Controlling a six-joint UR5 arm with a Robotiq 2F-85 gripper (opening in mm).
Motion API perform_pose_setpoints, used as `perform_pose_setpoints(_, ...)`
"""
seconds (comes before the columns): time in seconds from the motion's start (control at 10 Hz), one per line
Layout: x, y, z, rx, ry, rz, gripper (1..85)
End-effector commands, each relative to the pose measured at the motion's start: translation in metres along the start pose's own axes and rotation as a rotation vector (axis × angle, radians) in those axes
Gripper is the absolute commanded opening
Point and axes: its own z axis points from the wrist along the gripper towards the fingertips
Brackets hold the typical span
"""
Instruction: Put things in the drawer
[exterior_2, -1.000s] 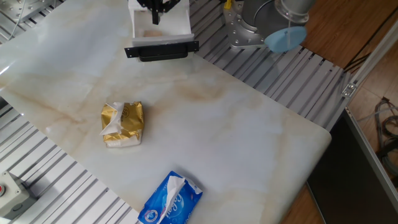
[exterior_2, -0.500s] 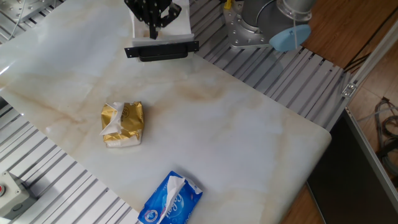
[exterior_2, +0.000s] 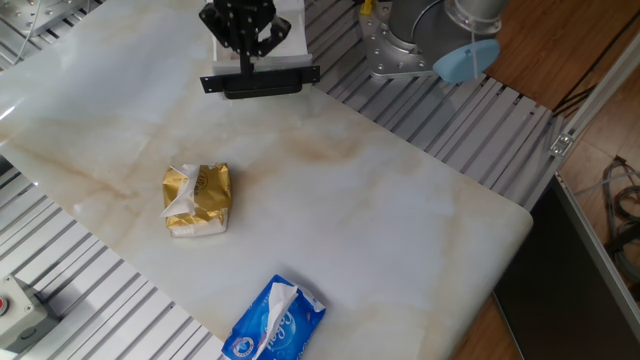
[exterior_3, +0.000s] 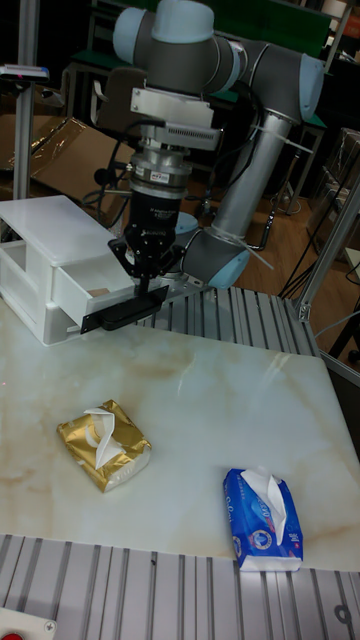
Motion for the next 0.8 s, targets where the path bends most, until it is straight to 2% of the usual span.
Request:
perform_pose_setpoints(0.0,-0.003,-0.001,0.012,-0.015,-0.027,-0.011,1.0)
perform_pose_setpoints(0.3,0.000,-0.002,0.021,-0.018,-0.020,-0.017,1.0)
perform_pose_setpoints(0.5,0.016,0.005,0.022,-0.040,0.037,-0.041,1.0)
perform_pose_setpoints(0.7,0.019,0.004,0.023,-0.035,0.052,-0.038,1.0)
